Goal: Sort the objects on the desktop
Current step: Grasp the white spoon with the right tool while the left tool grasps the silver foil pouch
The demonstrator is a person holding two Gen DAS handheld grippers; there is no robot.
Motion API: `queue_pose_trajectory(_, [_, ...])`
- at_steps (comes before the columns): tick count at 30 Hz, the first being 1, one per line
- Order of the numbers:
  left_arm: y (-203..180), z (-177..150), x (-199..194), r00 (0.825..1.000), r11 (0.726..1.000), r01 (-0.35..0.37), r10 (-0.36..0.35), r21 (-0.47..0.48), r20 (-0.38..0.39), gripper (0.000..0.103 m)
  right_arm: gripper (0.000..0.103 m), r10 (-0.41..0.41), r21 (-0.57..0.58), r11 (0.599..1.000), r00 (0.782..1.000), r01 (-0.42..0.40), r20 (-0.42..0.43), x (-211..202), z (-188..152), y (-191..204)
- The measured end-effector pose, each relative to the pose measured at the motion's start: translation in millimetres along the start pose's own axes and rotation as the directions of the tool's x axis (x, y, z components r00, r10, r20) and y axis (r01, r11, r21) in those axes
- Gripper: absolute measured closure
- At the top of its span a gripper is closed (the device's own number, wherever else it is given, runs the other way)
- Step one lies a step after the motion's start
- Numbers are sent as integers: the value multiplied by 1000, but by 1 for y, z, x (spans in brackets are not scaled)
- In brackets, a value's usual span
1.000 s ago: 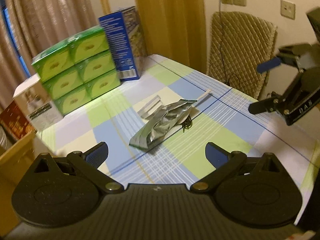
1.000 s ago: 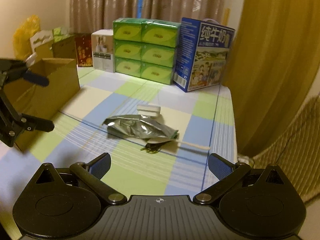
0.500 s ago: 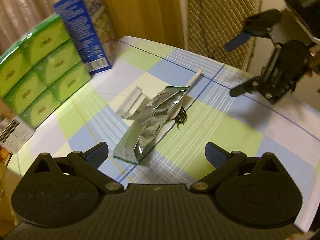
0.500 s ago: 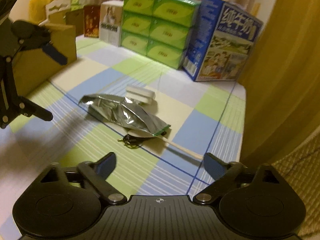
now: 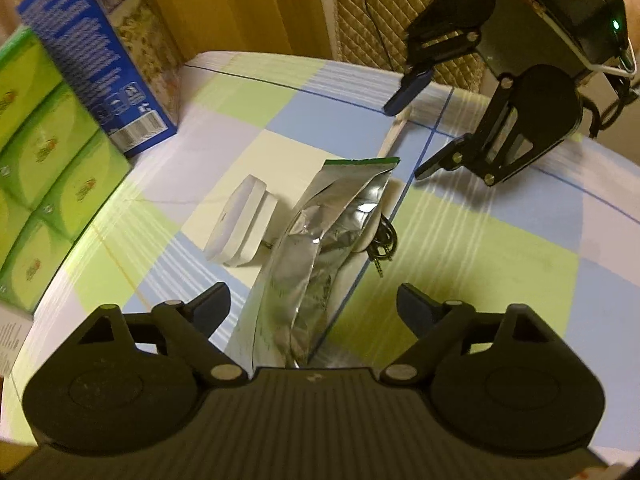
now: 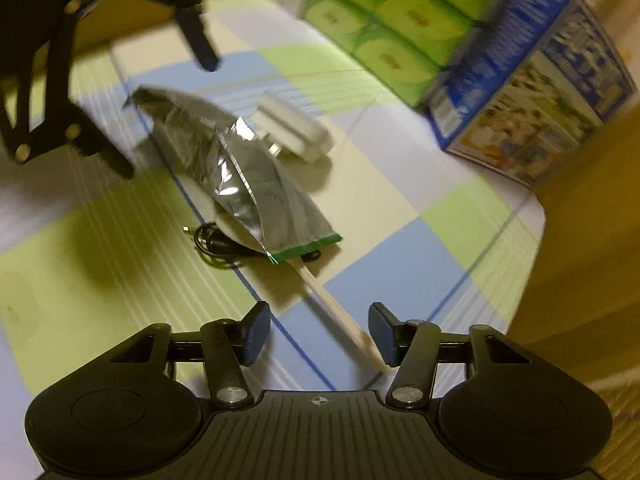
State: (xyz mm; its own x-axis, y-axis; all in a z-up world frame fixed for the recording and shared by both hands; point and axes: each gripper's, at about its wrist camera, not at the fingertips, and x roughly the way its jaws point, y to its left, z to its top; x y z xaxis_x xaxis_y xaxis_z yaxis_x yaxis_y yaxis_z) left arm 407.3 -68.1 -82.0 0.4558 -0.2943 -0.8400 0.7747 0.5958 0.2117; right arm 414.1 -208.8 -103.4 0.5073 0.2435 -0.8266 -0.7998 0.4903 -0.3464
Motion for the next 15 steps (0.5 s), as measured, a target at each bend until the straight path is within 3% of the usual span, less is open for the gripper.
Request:
queue_pose_trajectory(4, [4,6,16,1000,1000,20,-19,20,-16,19,66,-3,-63,998,1000,1,-29,18,2,4])
queue_pose_trajectory(6, [6,8,22,999,999,29,-29,25,-24,21,66,16,-68,998,1000,-17,-16,21,3,3])
queue_pose_trajectory(8, [10,9,27,999,999,36,-35,25,-31,28,68,25,-78,997,1000,-26,-15,20,5,3])
queue_pose_trajectory(9, [11,9,29,999,999,39,-39,24,-34,30,74,28,-91,995,999,-29,-16,20,5,3])
queue_pose_trajectory(10, [13,9,31,998,999,44,-43,21,-40,33,89,27,-97,995,999,-28,-17,19,5,4])
queue_pose_trajectory(11, [14,10,33,998,999,50,-49,19,-44,37,93,20,-97,995,1000,-22,-25,20,5,5])
queue_pose_trajectory(15, [17,9,36,996,998,55,-54,12,-65,50,95,33,-60,998,999,-35,-36,19,4,6])
